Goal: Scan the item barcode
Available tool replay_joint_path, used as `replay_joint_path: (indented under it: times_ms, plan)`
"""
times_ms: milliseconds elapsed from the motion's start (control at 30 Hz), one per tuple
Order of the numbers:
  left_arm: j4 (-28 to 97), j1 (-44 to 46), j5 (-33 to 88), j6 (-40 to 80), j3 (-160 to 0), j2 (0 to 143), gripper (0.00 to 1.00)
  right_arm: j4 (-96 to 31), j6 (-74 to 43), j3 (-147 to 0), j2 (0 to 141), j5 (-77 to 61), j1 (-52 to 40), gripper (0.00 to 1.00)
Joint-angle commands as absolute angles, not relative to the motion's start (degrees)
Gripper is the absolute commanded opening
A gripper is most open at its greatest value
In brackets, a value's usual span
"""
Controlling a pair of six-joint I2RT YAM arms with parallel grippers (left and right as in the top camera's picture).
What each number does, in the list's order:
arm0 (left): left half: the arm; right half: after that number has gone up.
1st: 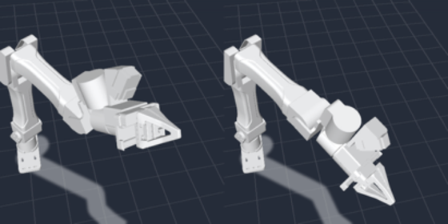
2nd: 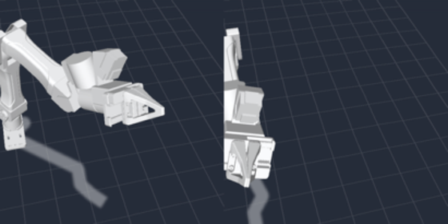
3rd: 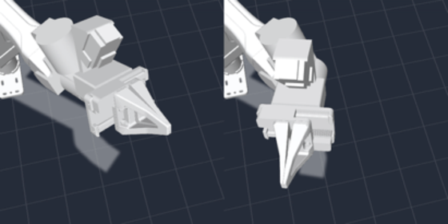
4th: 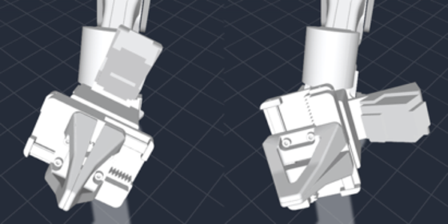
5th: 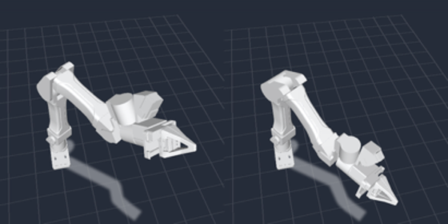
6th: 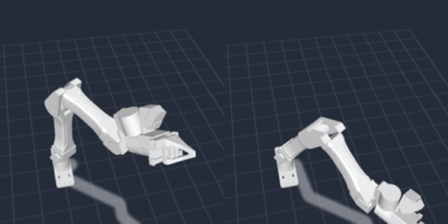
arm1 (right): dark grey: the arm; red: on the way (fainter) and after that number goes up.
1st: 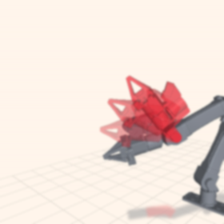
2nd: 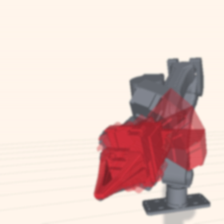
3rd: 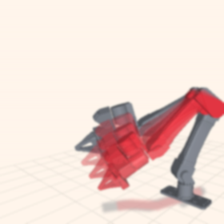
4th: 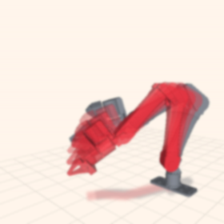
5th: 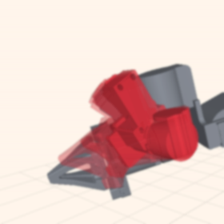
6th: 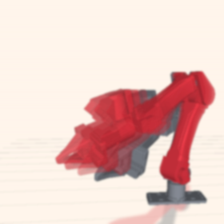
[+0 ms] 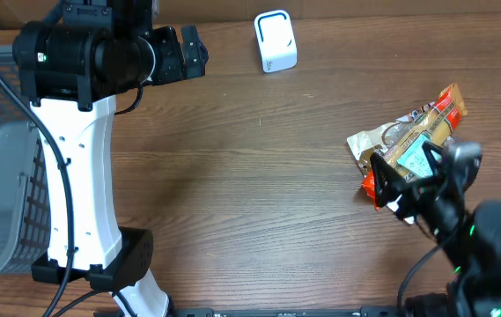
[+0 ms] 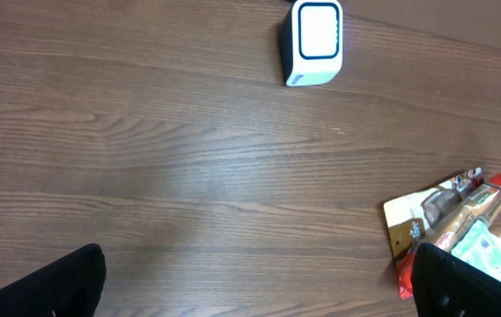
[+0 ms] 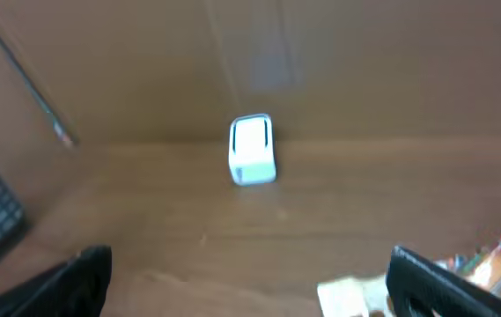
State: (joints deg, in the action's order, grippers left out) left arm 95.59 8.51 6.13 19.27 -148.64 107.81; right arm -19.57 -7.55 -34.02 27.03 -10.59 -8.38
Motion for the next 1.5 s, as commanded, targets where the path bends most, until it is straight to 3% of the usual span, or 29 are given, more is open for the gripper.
replay_joint_path:
  times_ms: [0,467,667,1467]
  plan:
    - [95.4,8.6,5.8,18.4,-149.0,108.3,1.00,-14.0,-9.0,-23.9,18.6,-1.9,-10.3,1.00]
    - [95.4,8.6,5.8,18.4,-149.0,108.3,1.00,2.5,-9.0,-0.3,4.7,1.5,-10.8,1.00]
    - [95.4,8.6,5.8,18.4,-149.0,108.3,1.00,-4.8,-8.9,-0.4,1.3,1.6,-10.9,1.00]
    - [95.4,8.6,5.8,18.4,-149.0,108.3,1.00,-4.8,-8.8,-0.5,0.2,-0.1,-10.9,1.00]
